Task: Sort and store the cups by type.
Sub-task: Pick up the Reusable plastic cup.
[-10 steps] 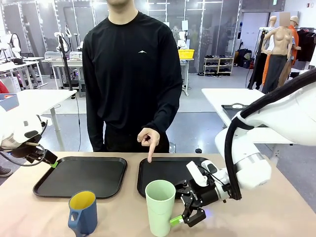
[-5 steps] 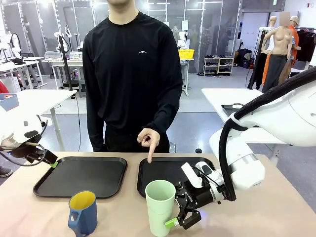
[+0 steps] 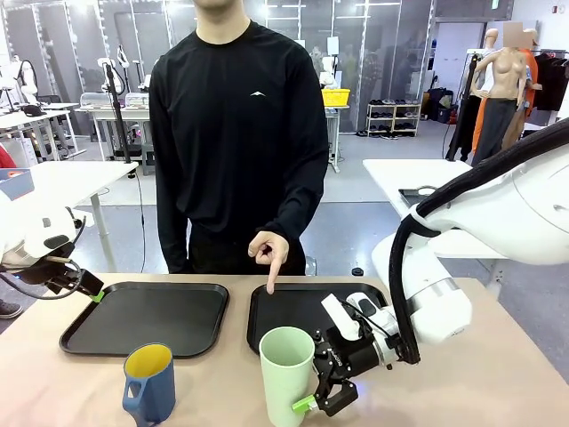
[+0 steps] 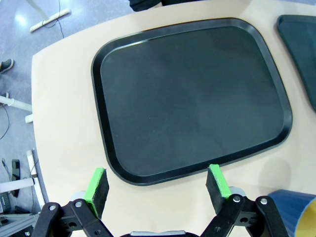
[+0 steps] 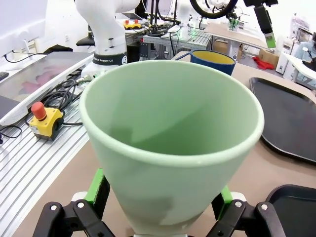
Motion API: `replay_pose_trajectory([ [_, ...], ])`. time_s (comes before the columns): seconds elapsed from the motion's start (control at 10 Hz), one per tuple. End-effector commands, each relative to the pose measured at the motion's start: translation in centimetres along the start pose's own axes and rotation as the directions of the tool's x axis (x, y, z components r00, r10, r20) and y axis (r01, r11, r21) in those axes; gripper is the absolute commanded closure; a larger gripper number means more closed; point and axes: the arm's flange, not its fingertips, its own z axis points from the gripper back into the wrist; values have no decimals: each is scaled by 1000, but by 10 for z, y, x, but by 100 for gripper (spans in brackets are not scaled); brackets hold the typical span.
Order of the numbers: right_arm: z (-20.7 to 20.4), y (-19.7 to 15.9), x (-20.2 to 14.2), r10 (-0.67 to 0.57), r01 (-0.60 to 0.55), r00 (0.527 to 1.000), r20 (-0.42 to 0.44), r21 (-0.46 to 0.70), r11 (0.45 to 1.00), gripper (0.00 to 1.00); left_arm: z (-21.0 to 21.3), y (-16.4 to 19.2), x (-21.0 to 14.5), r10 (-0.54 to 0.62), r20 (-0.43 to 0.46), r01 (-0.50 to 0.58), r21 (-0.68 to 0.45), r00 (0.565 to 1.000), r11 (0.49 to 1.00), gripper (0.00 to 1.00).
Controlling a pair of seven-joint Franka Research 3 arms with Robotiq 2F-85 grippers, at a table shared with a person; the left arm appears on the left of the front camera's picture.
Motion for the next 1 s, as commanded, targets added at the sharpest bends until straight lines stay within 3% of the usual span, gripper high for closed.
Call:
replay_pose_trajectory([
  [0.0,-5,-7,0,-16,16,1000,15,-14,1000,0,0,2,-1,4,-2,-4,-4,1000,1000,0],
  [0.7,-5,-13,3,-44,44,997,61,-4,999,2,0,2,-1,4,-2,-4,-4,1000,1000,0],
  [0.8,-4,-13,2,-57,58,996,74,-5,998,19,0,2,-1,4,-2,-4,-4,1000,1000,0],
  [0.9,-4,-12,1,-61,61,996,67,0,998,21,0,2,-1,4,-2,-4,-4,1000,1000,0],
])
